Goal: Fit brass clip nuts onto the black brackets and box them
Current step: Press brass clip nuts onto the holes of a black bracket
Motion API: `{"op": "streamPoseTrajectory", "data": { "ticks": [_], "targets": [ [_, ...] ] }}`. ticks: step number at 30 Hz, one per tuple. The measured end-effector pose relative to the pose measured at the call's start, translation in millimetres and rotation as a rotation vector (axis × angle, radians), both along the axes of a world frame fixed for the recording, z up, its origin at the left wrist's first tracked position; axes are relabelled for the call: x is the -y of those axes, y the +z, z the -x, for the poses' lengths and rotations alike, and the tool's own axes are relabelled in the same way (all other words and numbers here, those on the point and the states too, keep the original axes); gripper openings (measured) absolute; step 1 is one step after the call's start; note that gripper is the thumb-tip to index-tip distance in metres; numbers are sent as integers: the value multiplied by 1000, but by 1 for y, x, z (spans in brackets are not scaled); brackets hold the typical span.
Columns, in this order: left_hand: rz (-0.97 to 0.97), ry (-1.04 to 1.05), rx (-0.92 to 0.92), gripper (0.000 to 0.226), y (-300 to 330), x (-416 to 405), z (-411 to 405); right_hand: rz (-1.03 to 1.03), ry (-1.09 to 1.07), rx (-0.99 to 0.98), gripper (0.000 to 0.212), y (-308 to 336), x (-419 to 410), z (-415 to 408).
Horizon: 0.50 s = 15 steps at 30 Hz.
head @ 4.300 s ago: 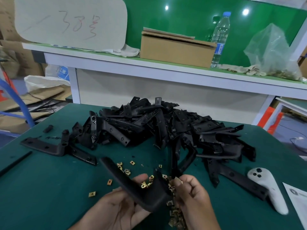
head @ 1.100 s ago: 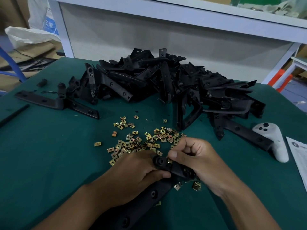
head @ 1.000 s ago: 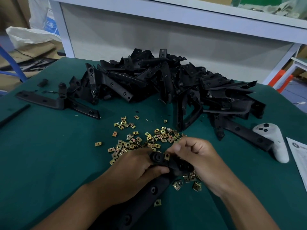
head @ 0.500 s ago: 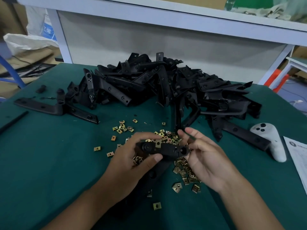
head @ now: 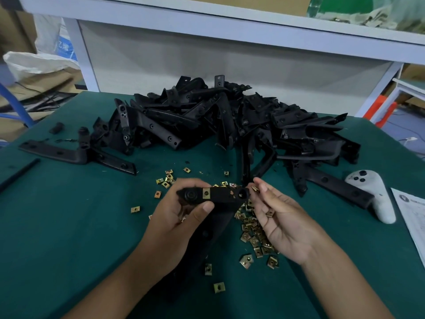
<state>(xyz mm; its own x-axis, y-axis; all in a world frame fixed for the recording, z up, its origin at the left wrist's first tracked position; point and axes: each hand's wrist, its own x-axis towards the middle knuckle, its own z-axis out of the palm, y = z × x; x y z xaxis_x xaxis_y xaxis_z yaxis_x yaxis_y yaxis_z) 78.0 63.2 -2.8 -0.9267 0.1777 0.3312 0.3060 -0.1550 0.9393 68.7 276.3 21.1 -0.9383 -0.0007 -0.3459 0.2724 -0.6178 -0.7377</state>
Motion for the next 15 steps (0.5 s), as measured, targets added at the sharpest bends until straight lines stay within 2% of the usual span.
{"op": "streamPoseTrajectory", "data": {
  "ticks": [7,15],
  "targets": [
    [-37,-21,65,21,-1,-1,1,60,34,11,23,-4,-1,2],
    [-1,-21,84,19,-4,-2,2,-18,63,-38,45,-8,-4,3]
  ]
}}
